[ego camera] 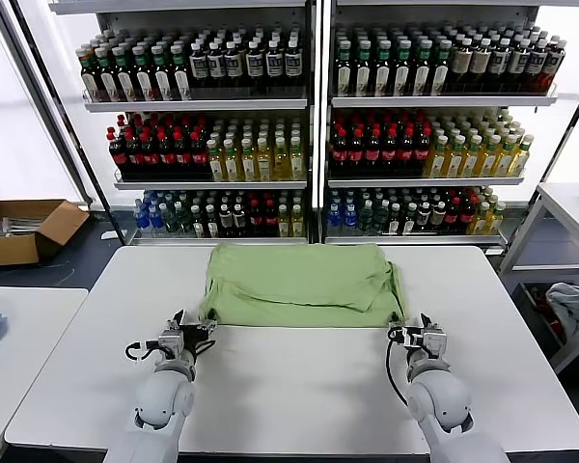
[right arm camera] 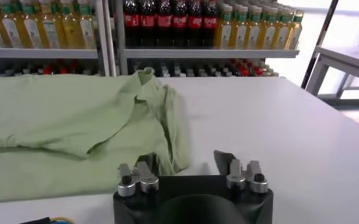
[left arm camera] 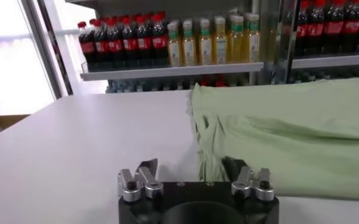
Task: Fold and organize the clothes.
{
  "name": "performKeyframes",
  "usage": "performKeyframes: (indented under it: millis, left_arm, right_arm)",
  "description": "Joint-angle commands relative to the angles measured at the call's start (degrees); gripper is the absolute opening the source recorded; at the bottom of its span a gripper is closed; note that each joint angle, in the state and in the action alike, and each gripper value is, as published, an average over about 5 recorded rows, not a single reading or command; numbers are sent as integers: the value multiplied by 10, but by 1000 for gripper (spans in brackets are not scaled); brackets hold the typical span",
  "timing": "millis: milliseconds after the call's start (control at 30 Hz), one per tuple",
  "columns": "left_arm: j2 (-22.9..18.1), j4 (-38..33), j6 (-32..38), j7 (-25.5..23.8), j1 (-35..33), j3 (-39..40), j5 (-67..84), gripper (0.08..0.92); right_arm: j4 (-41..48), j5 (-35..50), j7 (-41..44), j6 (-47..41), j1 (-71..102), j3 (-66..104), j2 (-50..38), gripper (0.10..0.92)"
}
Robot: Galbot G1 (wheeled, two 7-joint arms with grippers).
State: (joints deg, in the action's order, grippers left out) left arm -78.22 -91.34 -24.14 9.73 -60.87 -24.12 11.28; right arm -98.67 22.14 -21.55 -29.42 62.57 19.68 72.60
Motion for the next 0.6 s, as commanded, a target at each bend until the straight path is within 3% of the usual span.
performKeyframes:
  millis: [33,433,600]
  left_arm:
    - [2,13,-2,-6,-5,3,-2,584]
    - [8,-57,-20,-26,-38,14,-9,238]
    - [13,-104,-20,-21,-65,13,-8,113]
  right_arm:
    - [12,-15,5,-2,1,-3,6,457]
    - [-23,-12,-6,-9,8,-5,-1,131]
    - [-60,-13,-11,-13,26,2,1,112]
